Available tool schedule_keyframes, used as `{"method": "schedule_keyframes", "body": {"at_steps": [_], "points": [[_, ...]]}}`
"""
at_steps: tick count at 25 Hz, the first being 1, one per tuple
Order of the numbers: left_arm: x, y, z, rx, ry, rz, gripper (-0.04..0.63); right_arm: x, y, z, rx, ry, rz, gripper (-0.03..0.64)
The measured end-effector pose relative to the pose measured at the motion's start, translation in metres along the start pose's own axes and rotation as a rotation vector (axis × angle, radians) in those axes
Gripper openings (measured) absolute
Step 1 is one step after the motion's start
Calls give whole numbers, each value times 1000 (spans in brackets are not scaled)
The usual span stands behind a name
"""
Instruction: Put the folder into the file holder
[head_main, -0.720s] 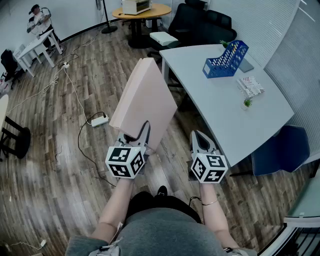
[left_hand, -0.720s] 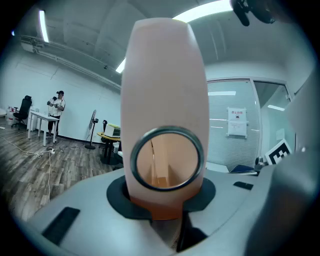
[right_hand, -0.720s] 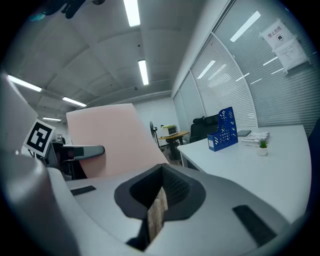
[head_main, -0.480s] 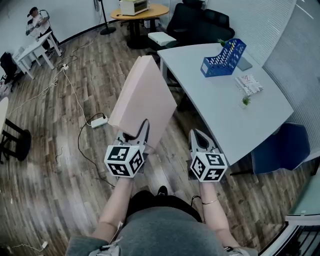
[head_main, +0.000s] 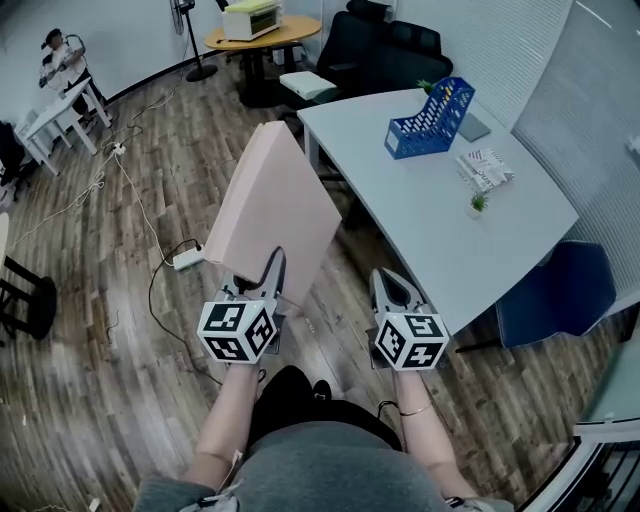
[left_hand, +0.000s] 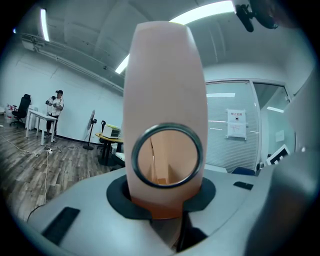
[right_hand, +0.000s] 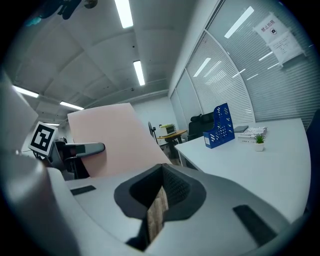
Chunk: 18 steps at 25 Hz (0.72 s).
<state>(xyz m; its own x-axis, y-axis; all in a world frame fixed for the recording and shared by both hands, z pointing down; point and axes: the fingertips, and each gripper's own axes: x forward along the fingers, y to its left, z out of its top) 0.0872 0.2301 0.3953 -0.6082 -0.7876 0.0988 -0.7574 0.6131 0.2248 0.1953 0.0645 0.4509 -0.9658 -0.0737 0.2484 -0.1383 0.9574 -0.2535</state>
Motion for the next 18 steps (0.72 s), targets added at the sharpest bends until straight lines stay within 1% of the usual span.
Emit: {"method": "schedule_keyframes", "body": {"at_steps": [5,10,13,18], "points": [[17,2,5,-9,0,-7,127,7,-12,5,17,-2,-9,6],[42,14,9,-12,-3,-23,126,25,-22,9,40,-9,-27,6],[67,23,13,-11,-5,-51,127,45,-31,16,51,-19,-44,6],[127,44,18,-20,11,-92,126,92,-51,26,68,-5,-79,6]]}}
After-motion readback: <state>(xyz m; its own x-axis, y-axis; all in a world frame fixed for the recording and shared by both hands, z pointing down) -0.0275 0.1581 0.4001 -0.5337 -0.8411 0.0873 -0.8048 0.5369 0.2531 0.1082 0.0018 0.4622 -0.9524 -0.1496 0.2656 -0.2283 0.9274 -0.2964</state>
